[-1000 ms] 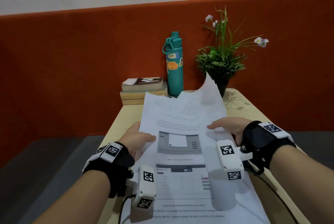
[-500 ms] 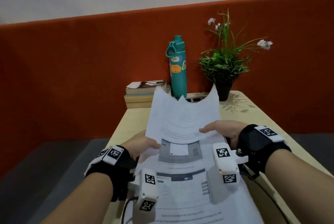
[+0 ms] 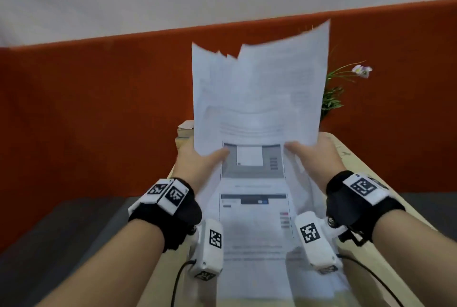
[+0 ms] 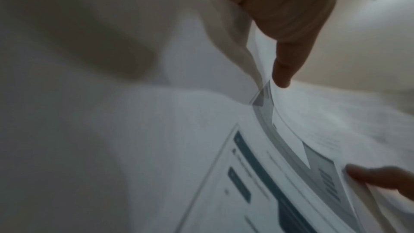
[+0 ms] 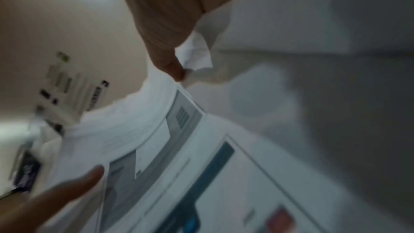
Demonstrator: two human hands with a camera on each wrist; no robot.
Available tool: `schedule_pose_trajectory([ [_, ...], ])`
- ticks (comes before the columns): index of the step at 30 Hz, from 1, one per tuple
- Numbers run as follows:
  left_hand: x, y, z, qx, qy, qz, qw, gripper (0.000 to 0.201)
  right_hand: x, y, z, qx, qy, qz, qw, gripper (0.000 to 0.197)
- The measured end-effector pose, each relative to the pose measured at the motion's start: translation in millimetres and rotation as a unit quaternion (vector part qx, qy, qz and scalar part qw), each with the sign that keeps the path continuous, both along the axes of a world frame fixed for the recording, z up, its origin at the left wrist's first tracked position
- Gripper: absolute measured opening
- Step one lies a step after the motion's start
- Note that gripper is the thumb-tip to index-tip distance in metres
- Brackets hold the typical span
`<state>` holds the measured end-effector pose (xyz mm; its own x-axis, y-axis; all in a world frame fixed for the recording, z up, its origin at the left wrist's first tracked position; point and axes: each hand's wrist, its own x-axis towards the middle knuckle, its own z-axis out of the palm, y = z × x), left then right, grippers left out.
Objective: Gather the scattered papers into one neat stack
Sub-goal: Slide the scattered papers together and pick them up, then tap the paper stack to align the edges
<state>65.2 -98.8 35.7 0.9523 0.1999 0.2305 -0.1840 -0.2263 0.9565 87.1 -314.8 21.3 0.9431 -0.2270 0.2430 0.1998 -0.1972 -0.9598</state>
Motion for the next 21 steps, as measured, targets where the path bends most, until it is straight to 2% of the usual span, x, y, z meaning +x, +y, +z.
schedule_pose_trajectory([
  [3,-0.7,-6.5,30.6,0.004,-0.083,0.033,0.996,0.042,-9.7,5.4,33.5,0.025,-0.113,-0.018,0.993,0.031],
  [8,-6.4,-13.5,60.8,0.018,-0.173,0.068,0.982,0.042,-24.1,12.7,72.0,0.017,-0.199,-0.030,0.979,0.031],
  [17,-12.3,-5.9,53.7,-0.003,-0.194,0.083,0.978,0.037,-31.0,5.2,64.3,0.041,-0.235,-0.049,0.970,0.027],
  [21,-14.3,-7.3,51.8,-0.044,-0.172,0.036,0.984,0.031,-29.4,3.2,67.1,0.083,-0.215,-0.009,0.973,0.026],
])
